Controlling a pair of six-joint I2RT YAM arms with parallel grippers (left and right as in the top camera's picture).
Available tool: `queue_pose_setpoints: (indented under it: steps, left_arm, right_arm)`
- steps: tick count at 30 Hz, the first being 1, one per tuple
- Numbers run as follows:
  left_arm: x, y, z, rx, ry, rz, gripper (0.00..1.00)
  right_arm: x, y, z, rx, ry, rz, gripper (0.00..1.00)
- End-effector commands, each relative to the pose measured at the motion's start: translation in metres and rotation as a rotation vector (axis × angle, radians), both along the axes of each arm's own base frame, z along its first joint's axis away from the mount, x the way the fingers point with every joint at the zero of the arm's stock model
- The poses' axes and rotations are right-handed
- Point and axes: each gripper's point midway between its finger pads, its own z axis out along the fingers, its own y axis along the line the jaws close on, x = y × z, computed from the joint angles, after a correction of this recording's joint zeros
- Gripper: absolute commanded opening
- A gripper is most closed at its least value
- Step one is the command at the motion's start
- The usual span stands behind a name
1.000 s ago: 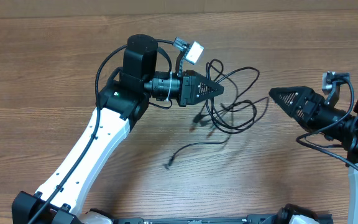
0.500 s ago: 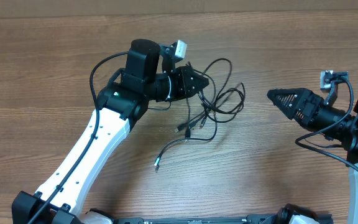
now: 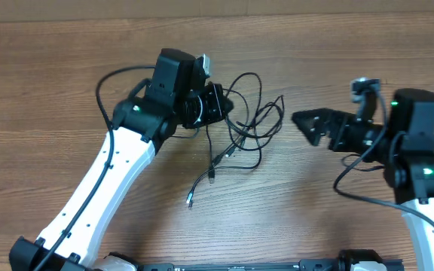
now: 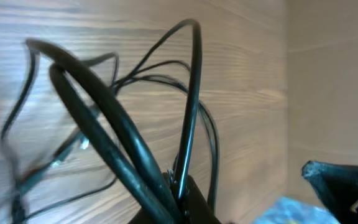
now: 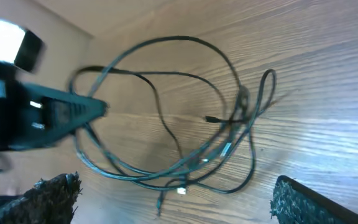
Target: Untangle cables
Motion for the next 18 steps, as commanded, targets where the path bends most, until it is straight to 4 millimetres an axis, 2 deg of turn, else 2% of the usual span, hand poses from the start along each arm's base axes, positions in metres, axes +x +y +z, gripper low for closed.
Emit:
queue_pose_setpoints:
  steps: [1,4,7,18]
  left_arm:
    - [0.014,0.013,0.037,0.096,-0.146,0.014,0.04]
    - [0.013,0.022,0.052,0.139,-0.159,0.039,0.04]
    - [0.010,0.028,0.058,0.162,-0.156,0.055,0.04]
    - [-0.003,0.033,0.049,0.189,-0.088,0.046,0.04]
  right_arm:
    - [0.003,0.009,0.000,-0.106,-0.044,-0.014,1.00]
    - [0.000,0.027,-0.001,-0.156,-0.073,0.026,1.00]
    - [-0.004,0.046,-0.001,-0.190,-0.104,0.073,1.00]
    - [-0.013,0.101,-0.008,-0.349,-0.247,0.224,1.00]
